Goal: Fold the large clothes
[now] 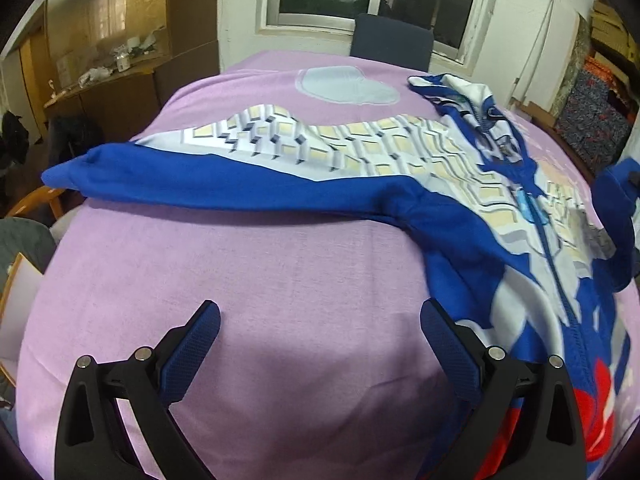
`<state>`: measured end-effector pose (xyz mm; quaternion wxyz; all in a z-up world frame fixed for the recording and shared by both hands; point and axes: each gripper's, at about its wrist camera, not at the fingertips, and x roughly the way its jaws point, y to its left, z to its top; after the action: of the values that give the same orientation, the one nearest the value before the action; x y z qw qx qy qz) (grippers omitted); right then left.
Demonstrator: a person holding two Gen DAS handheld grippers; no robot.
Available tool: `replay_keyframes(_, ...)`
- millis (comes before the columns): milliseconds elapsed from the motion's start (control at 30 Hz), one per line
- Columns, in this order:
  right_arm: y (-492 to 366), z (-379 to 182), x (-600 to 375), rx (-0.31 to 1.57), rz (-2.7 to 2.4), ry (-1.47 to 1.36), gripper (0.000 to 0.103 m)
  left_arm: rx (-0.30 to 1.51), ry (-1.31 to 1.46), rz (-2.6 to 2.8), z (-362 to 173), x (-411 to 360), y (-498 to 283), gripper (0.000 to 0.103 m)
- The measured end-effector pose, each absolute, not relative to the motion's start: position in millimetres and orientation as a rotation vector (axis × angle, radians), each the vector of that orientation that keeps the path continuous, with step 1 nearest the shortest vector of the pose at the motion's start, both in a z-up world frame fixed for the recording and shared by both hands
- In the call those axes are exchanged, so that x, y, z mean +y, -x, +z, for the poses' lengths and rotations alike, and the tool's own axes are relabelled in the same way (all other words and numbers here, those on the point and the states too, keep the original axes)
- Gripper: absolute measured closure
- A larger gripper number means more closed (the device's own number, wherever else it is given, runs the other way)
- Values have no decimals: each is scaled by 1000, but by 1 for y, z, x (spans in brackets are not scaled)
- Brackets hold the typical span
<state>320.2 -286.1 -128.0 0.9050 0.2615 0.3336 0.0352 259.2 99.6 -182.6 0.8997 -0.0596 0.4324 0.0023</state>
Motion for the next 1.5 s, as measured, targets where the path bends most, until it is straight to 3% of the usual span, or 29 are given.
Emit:
replay_keyframes(400, -369, -209, -177, 997, 208, -369, 85, 915, 125, -57, -185, 96, -264, 3)
replay_keyframes(533, -361, -200, -179, 1004, 276, -415, 61, 909, 124, -64, -184, 94, -264, 3)
replay_keyframes(833, -273, -160, -262, 883, 221, -522, 60, 916, 181, -205, -181, 90, -259, 3)
replay_keyframes(1133, -200, -216, -335, 938, 161, -736, 63, 950, 281, -418, -181, 72, -239, 3)
replay_keyframes(1500, -188, -218, -278, 1018, 475, -723, 60, 1021, 230, -586, -183, 39, -194, 4)
